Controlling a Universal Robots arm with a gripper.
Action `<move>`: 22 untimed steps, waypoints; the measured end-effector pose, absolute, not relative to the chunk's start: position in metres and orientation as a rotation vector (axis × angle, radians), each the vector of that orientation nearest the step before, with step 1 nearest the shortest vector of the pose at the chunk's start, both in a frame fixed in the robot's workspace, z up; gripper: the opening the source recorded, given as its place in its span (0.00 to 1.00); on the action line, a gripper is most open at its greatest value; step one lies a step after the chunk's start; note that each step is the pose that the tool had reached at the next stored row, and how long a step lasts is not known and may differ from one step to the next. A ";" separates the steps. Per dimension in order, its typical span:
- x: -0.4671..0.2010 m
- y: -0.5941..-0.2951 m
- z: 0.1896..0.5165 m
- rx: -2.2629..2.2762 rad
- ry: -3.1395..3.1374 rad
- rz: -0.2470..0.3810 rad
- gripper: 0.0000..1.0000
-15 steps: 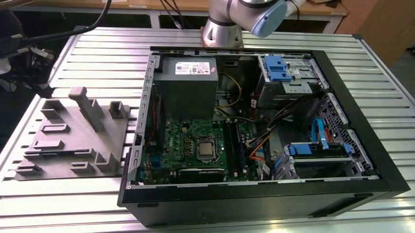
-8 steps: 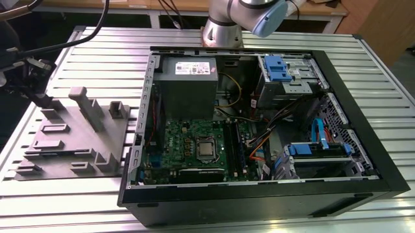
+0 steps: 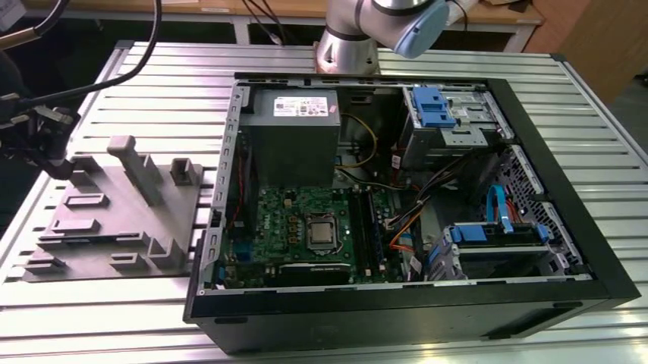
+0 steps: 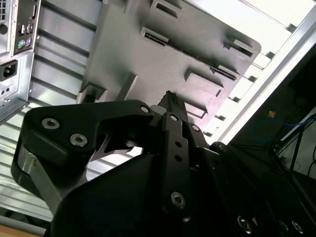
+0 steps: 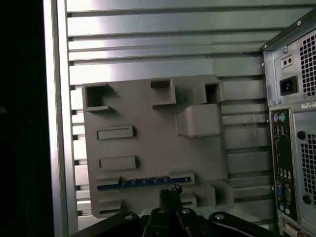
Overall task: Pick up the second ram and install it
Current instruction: 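Reach for the second ram, then pick up the second ram and move it above second insertion slot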
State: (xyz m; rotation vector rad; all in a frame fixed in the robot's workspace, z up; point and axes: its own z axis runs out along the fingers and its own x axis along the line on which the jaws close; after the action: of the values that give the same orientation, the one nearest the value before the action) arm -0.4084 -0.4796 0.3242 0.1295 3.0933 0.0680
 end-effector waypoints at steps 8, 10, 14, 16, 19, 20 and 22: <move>-0.416 -0.484 0.310 0.130 3.094 0.068 0.10; -0.418 -0.485 0.307 0.130 3.094 0.068 0.10; -0.419 -0.485 0.306 0.130 3.094 0.069 0.10; -0.419 -0.485 0.306 0.130 3.094 0.069 0.10; -0.419 -0.485 0.306 0.130 3.094 0.069 0.10; -0.419 -0.485 0.306 0.130 3.094 0.070 0.10; -0.419 -0.485 0.306 0.130 3.094 0.070 0.10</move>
State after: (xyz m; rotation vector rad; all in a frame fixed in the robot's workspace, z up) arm -0.4187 -0.4850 0.3058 0.1297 3.0936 0.0696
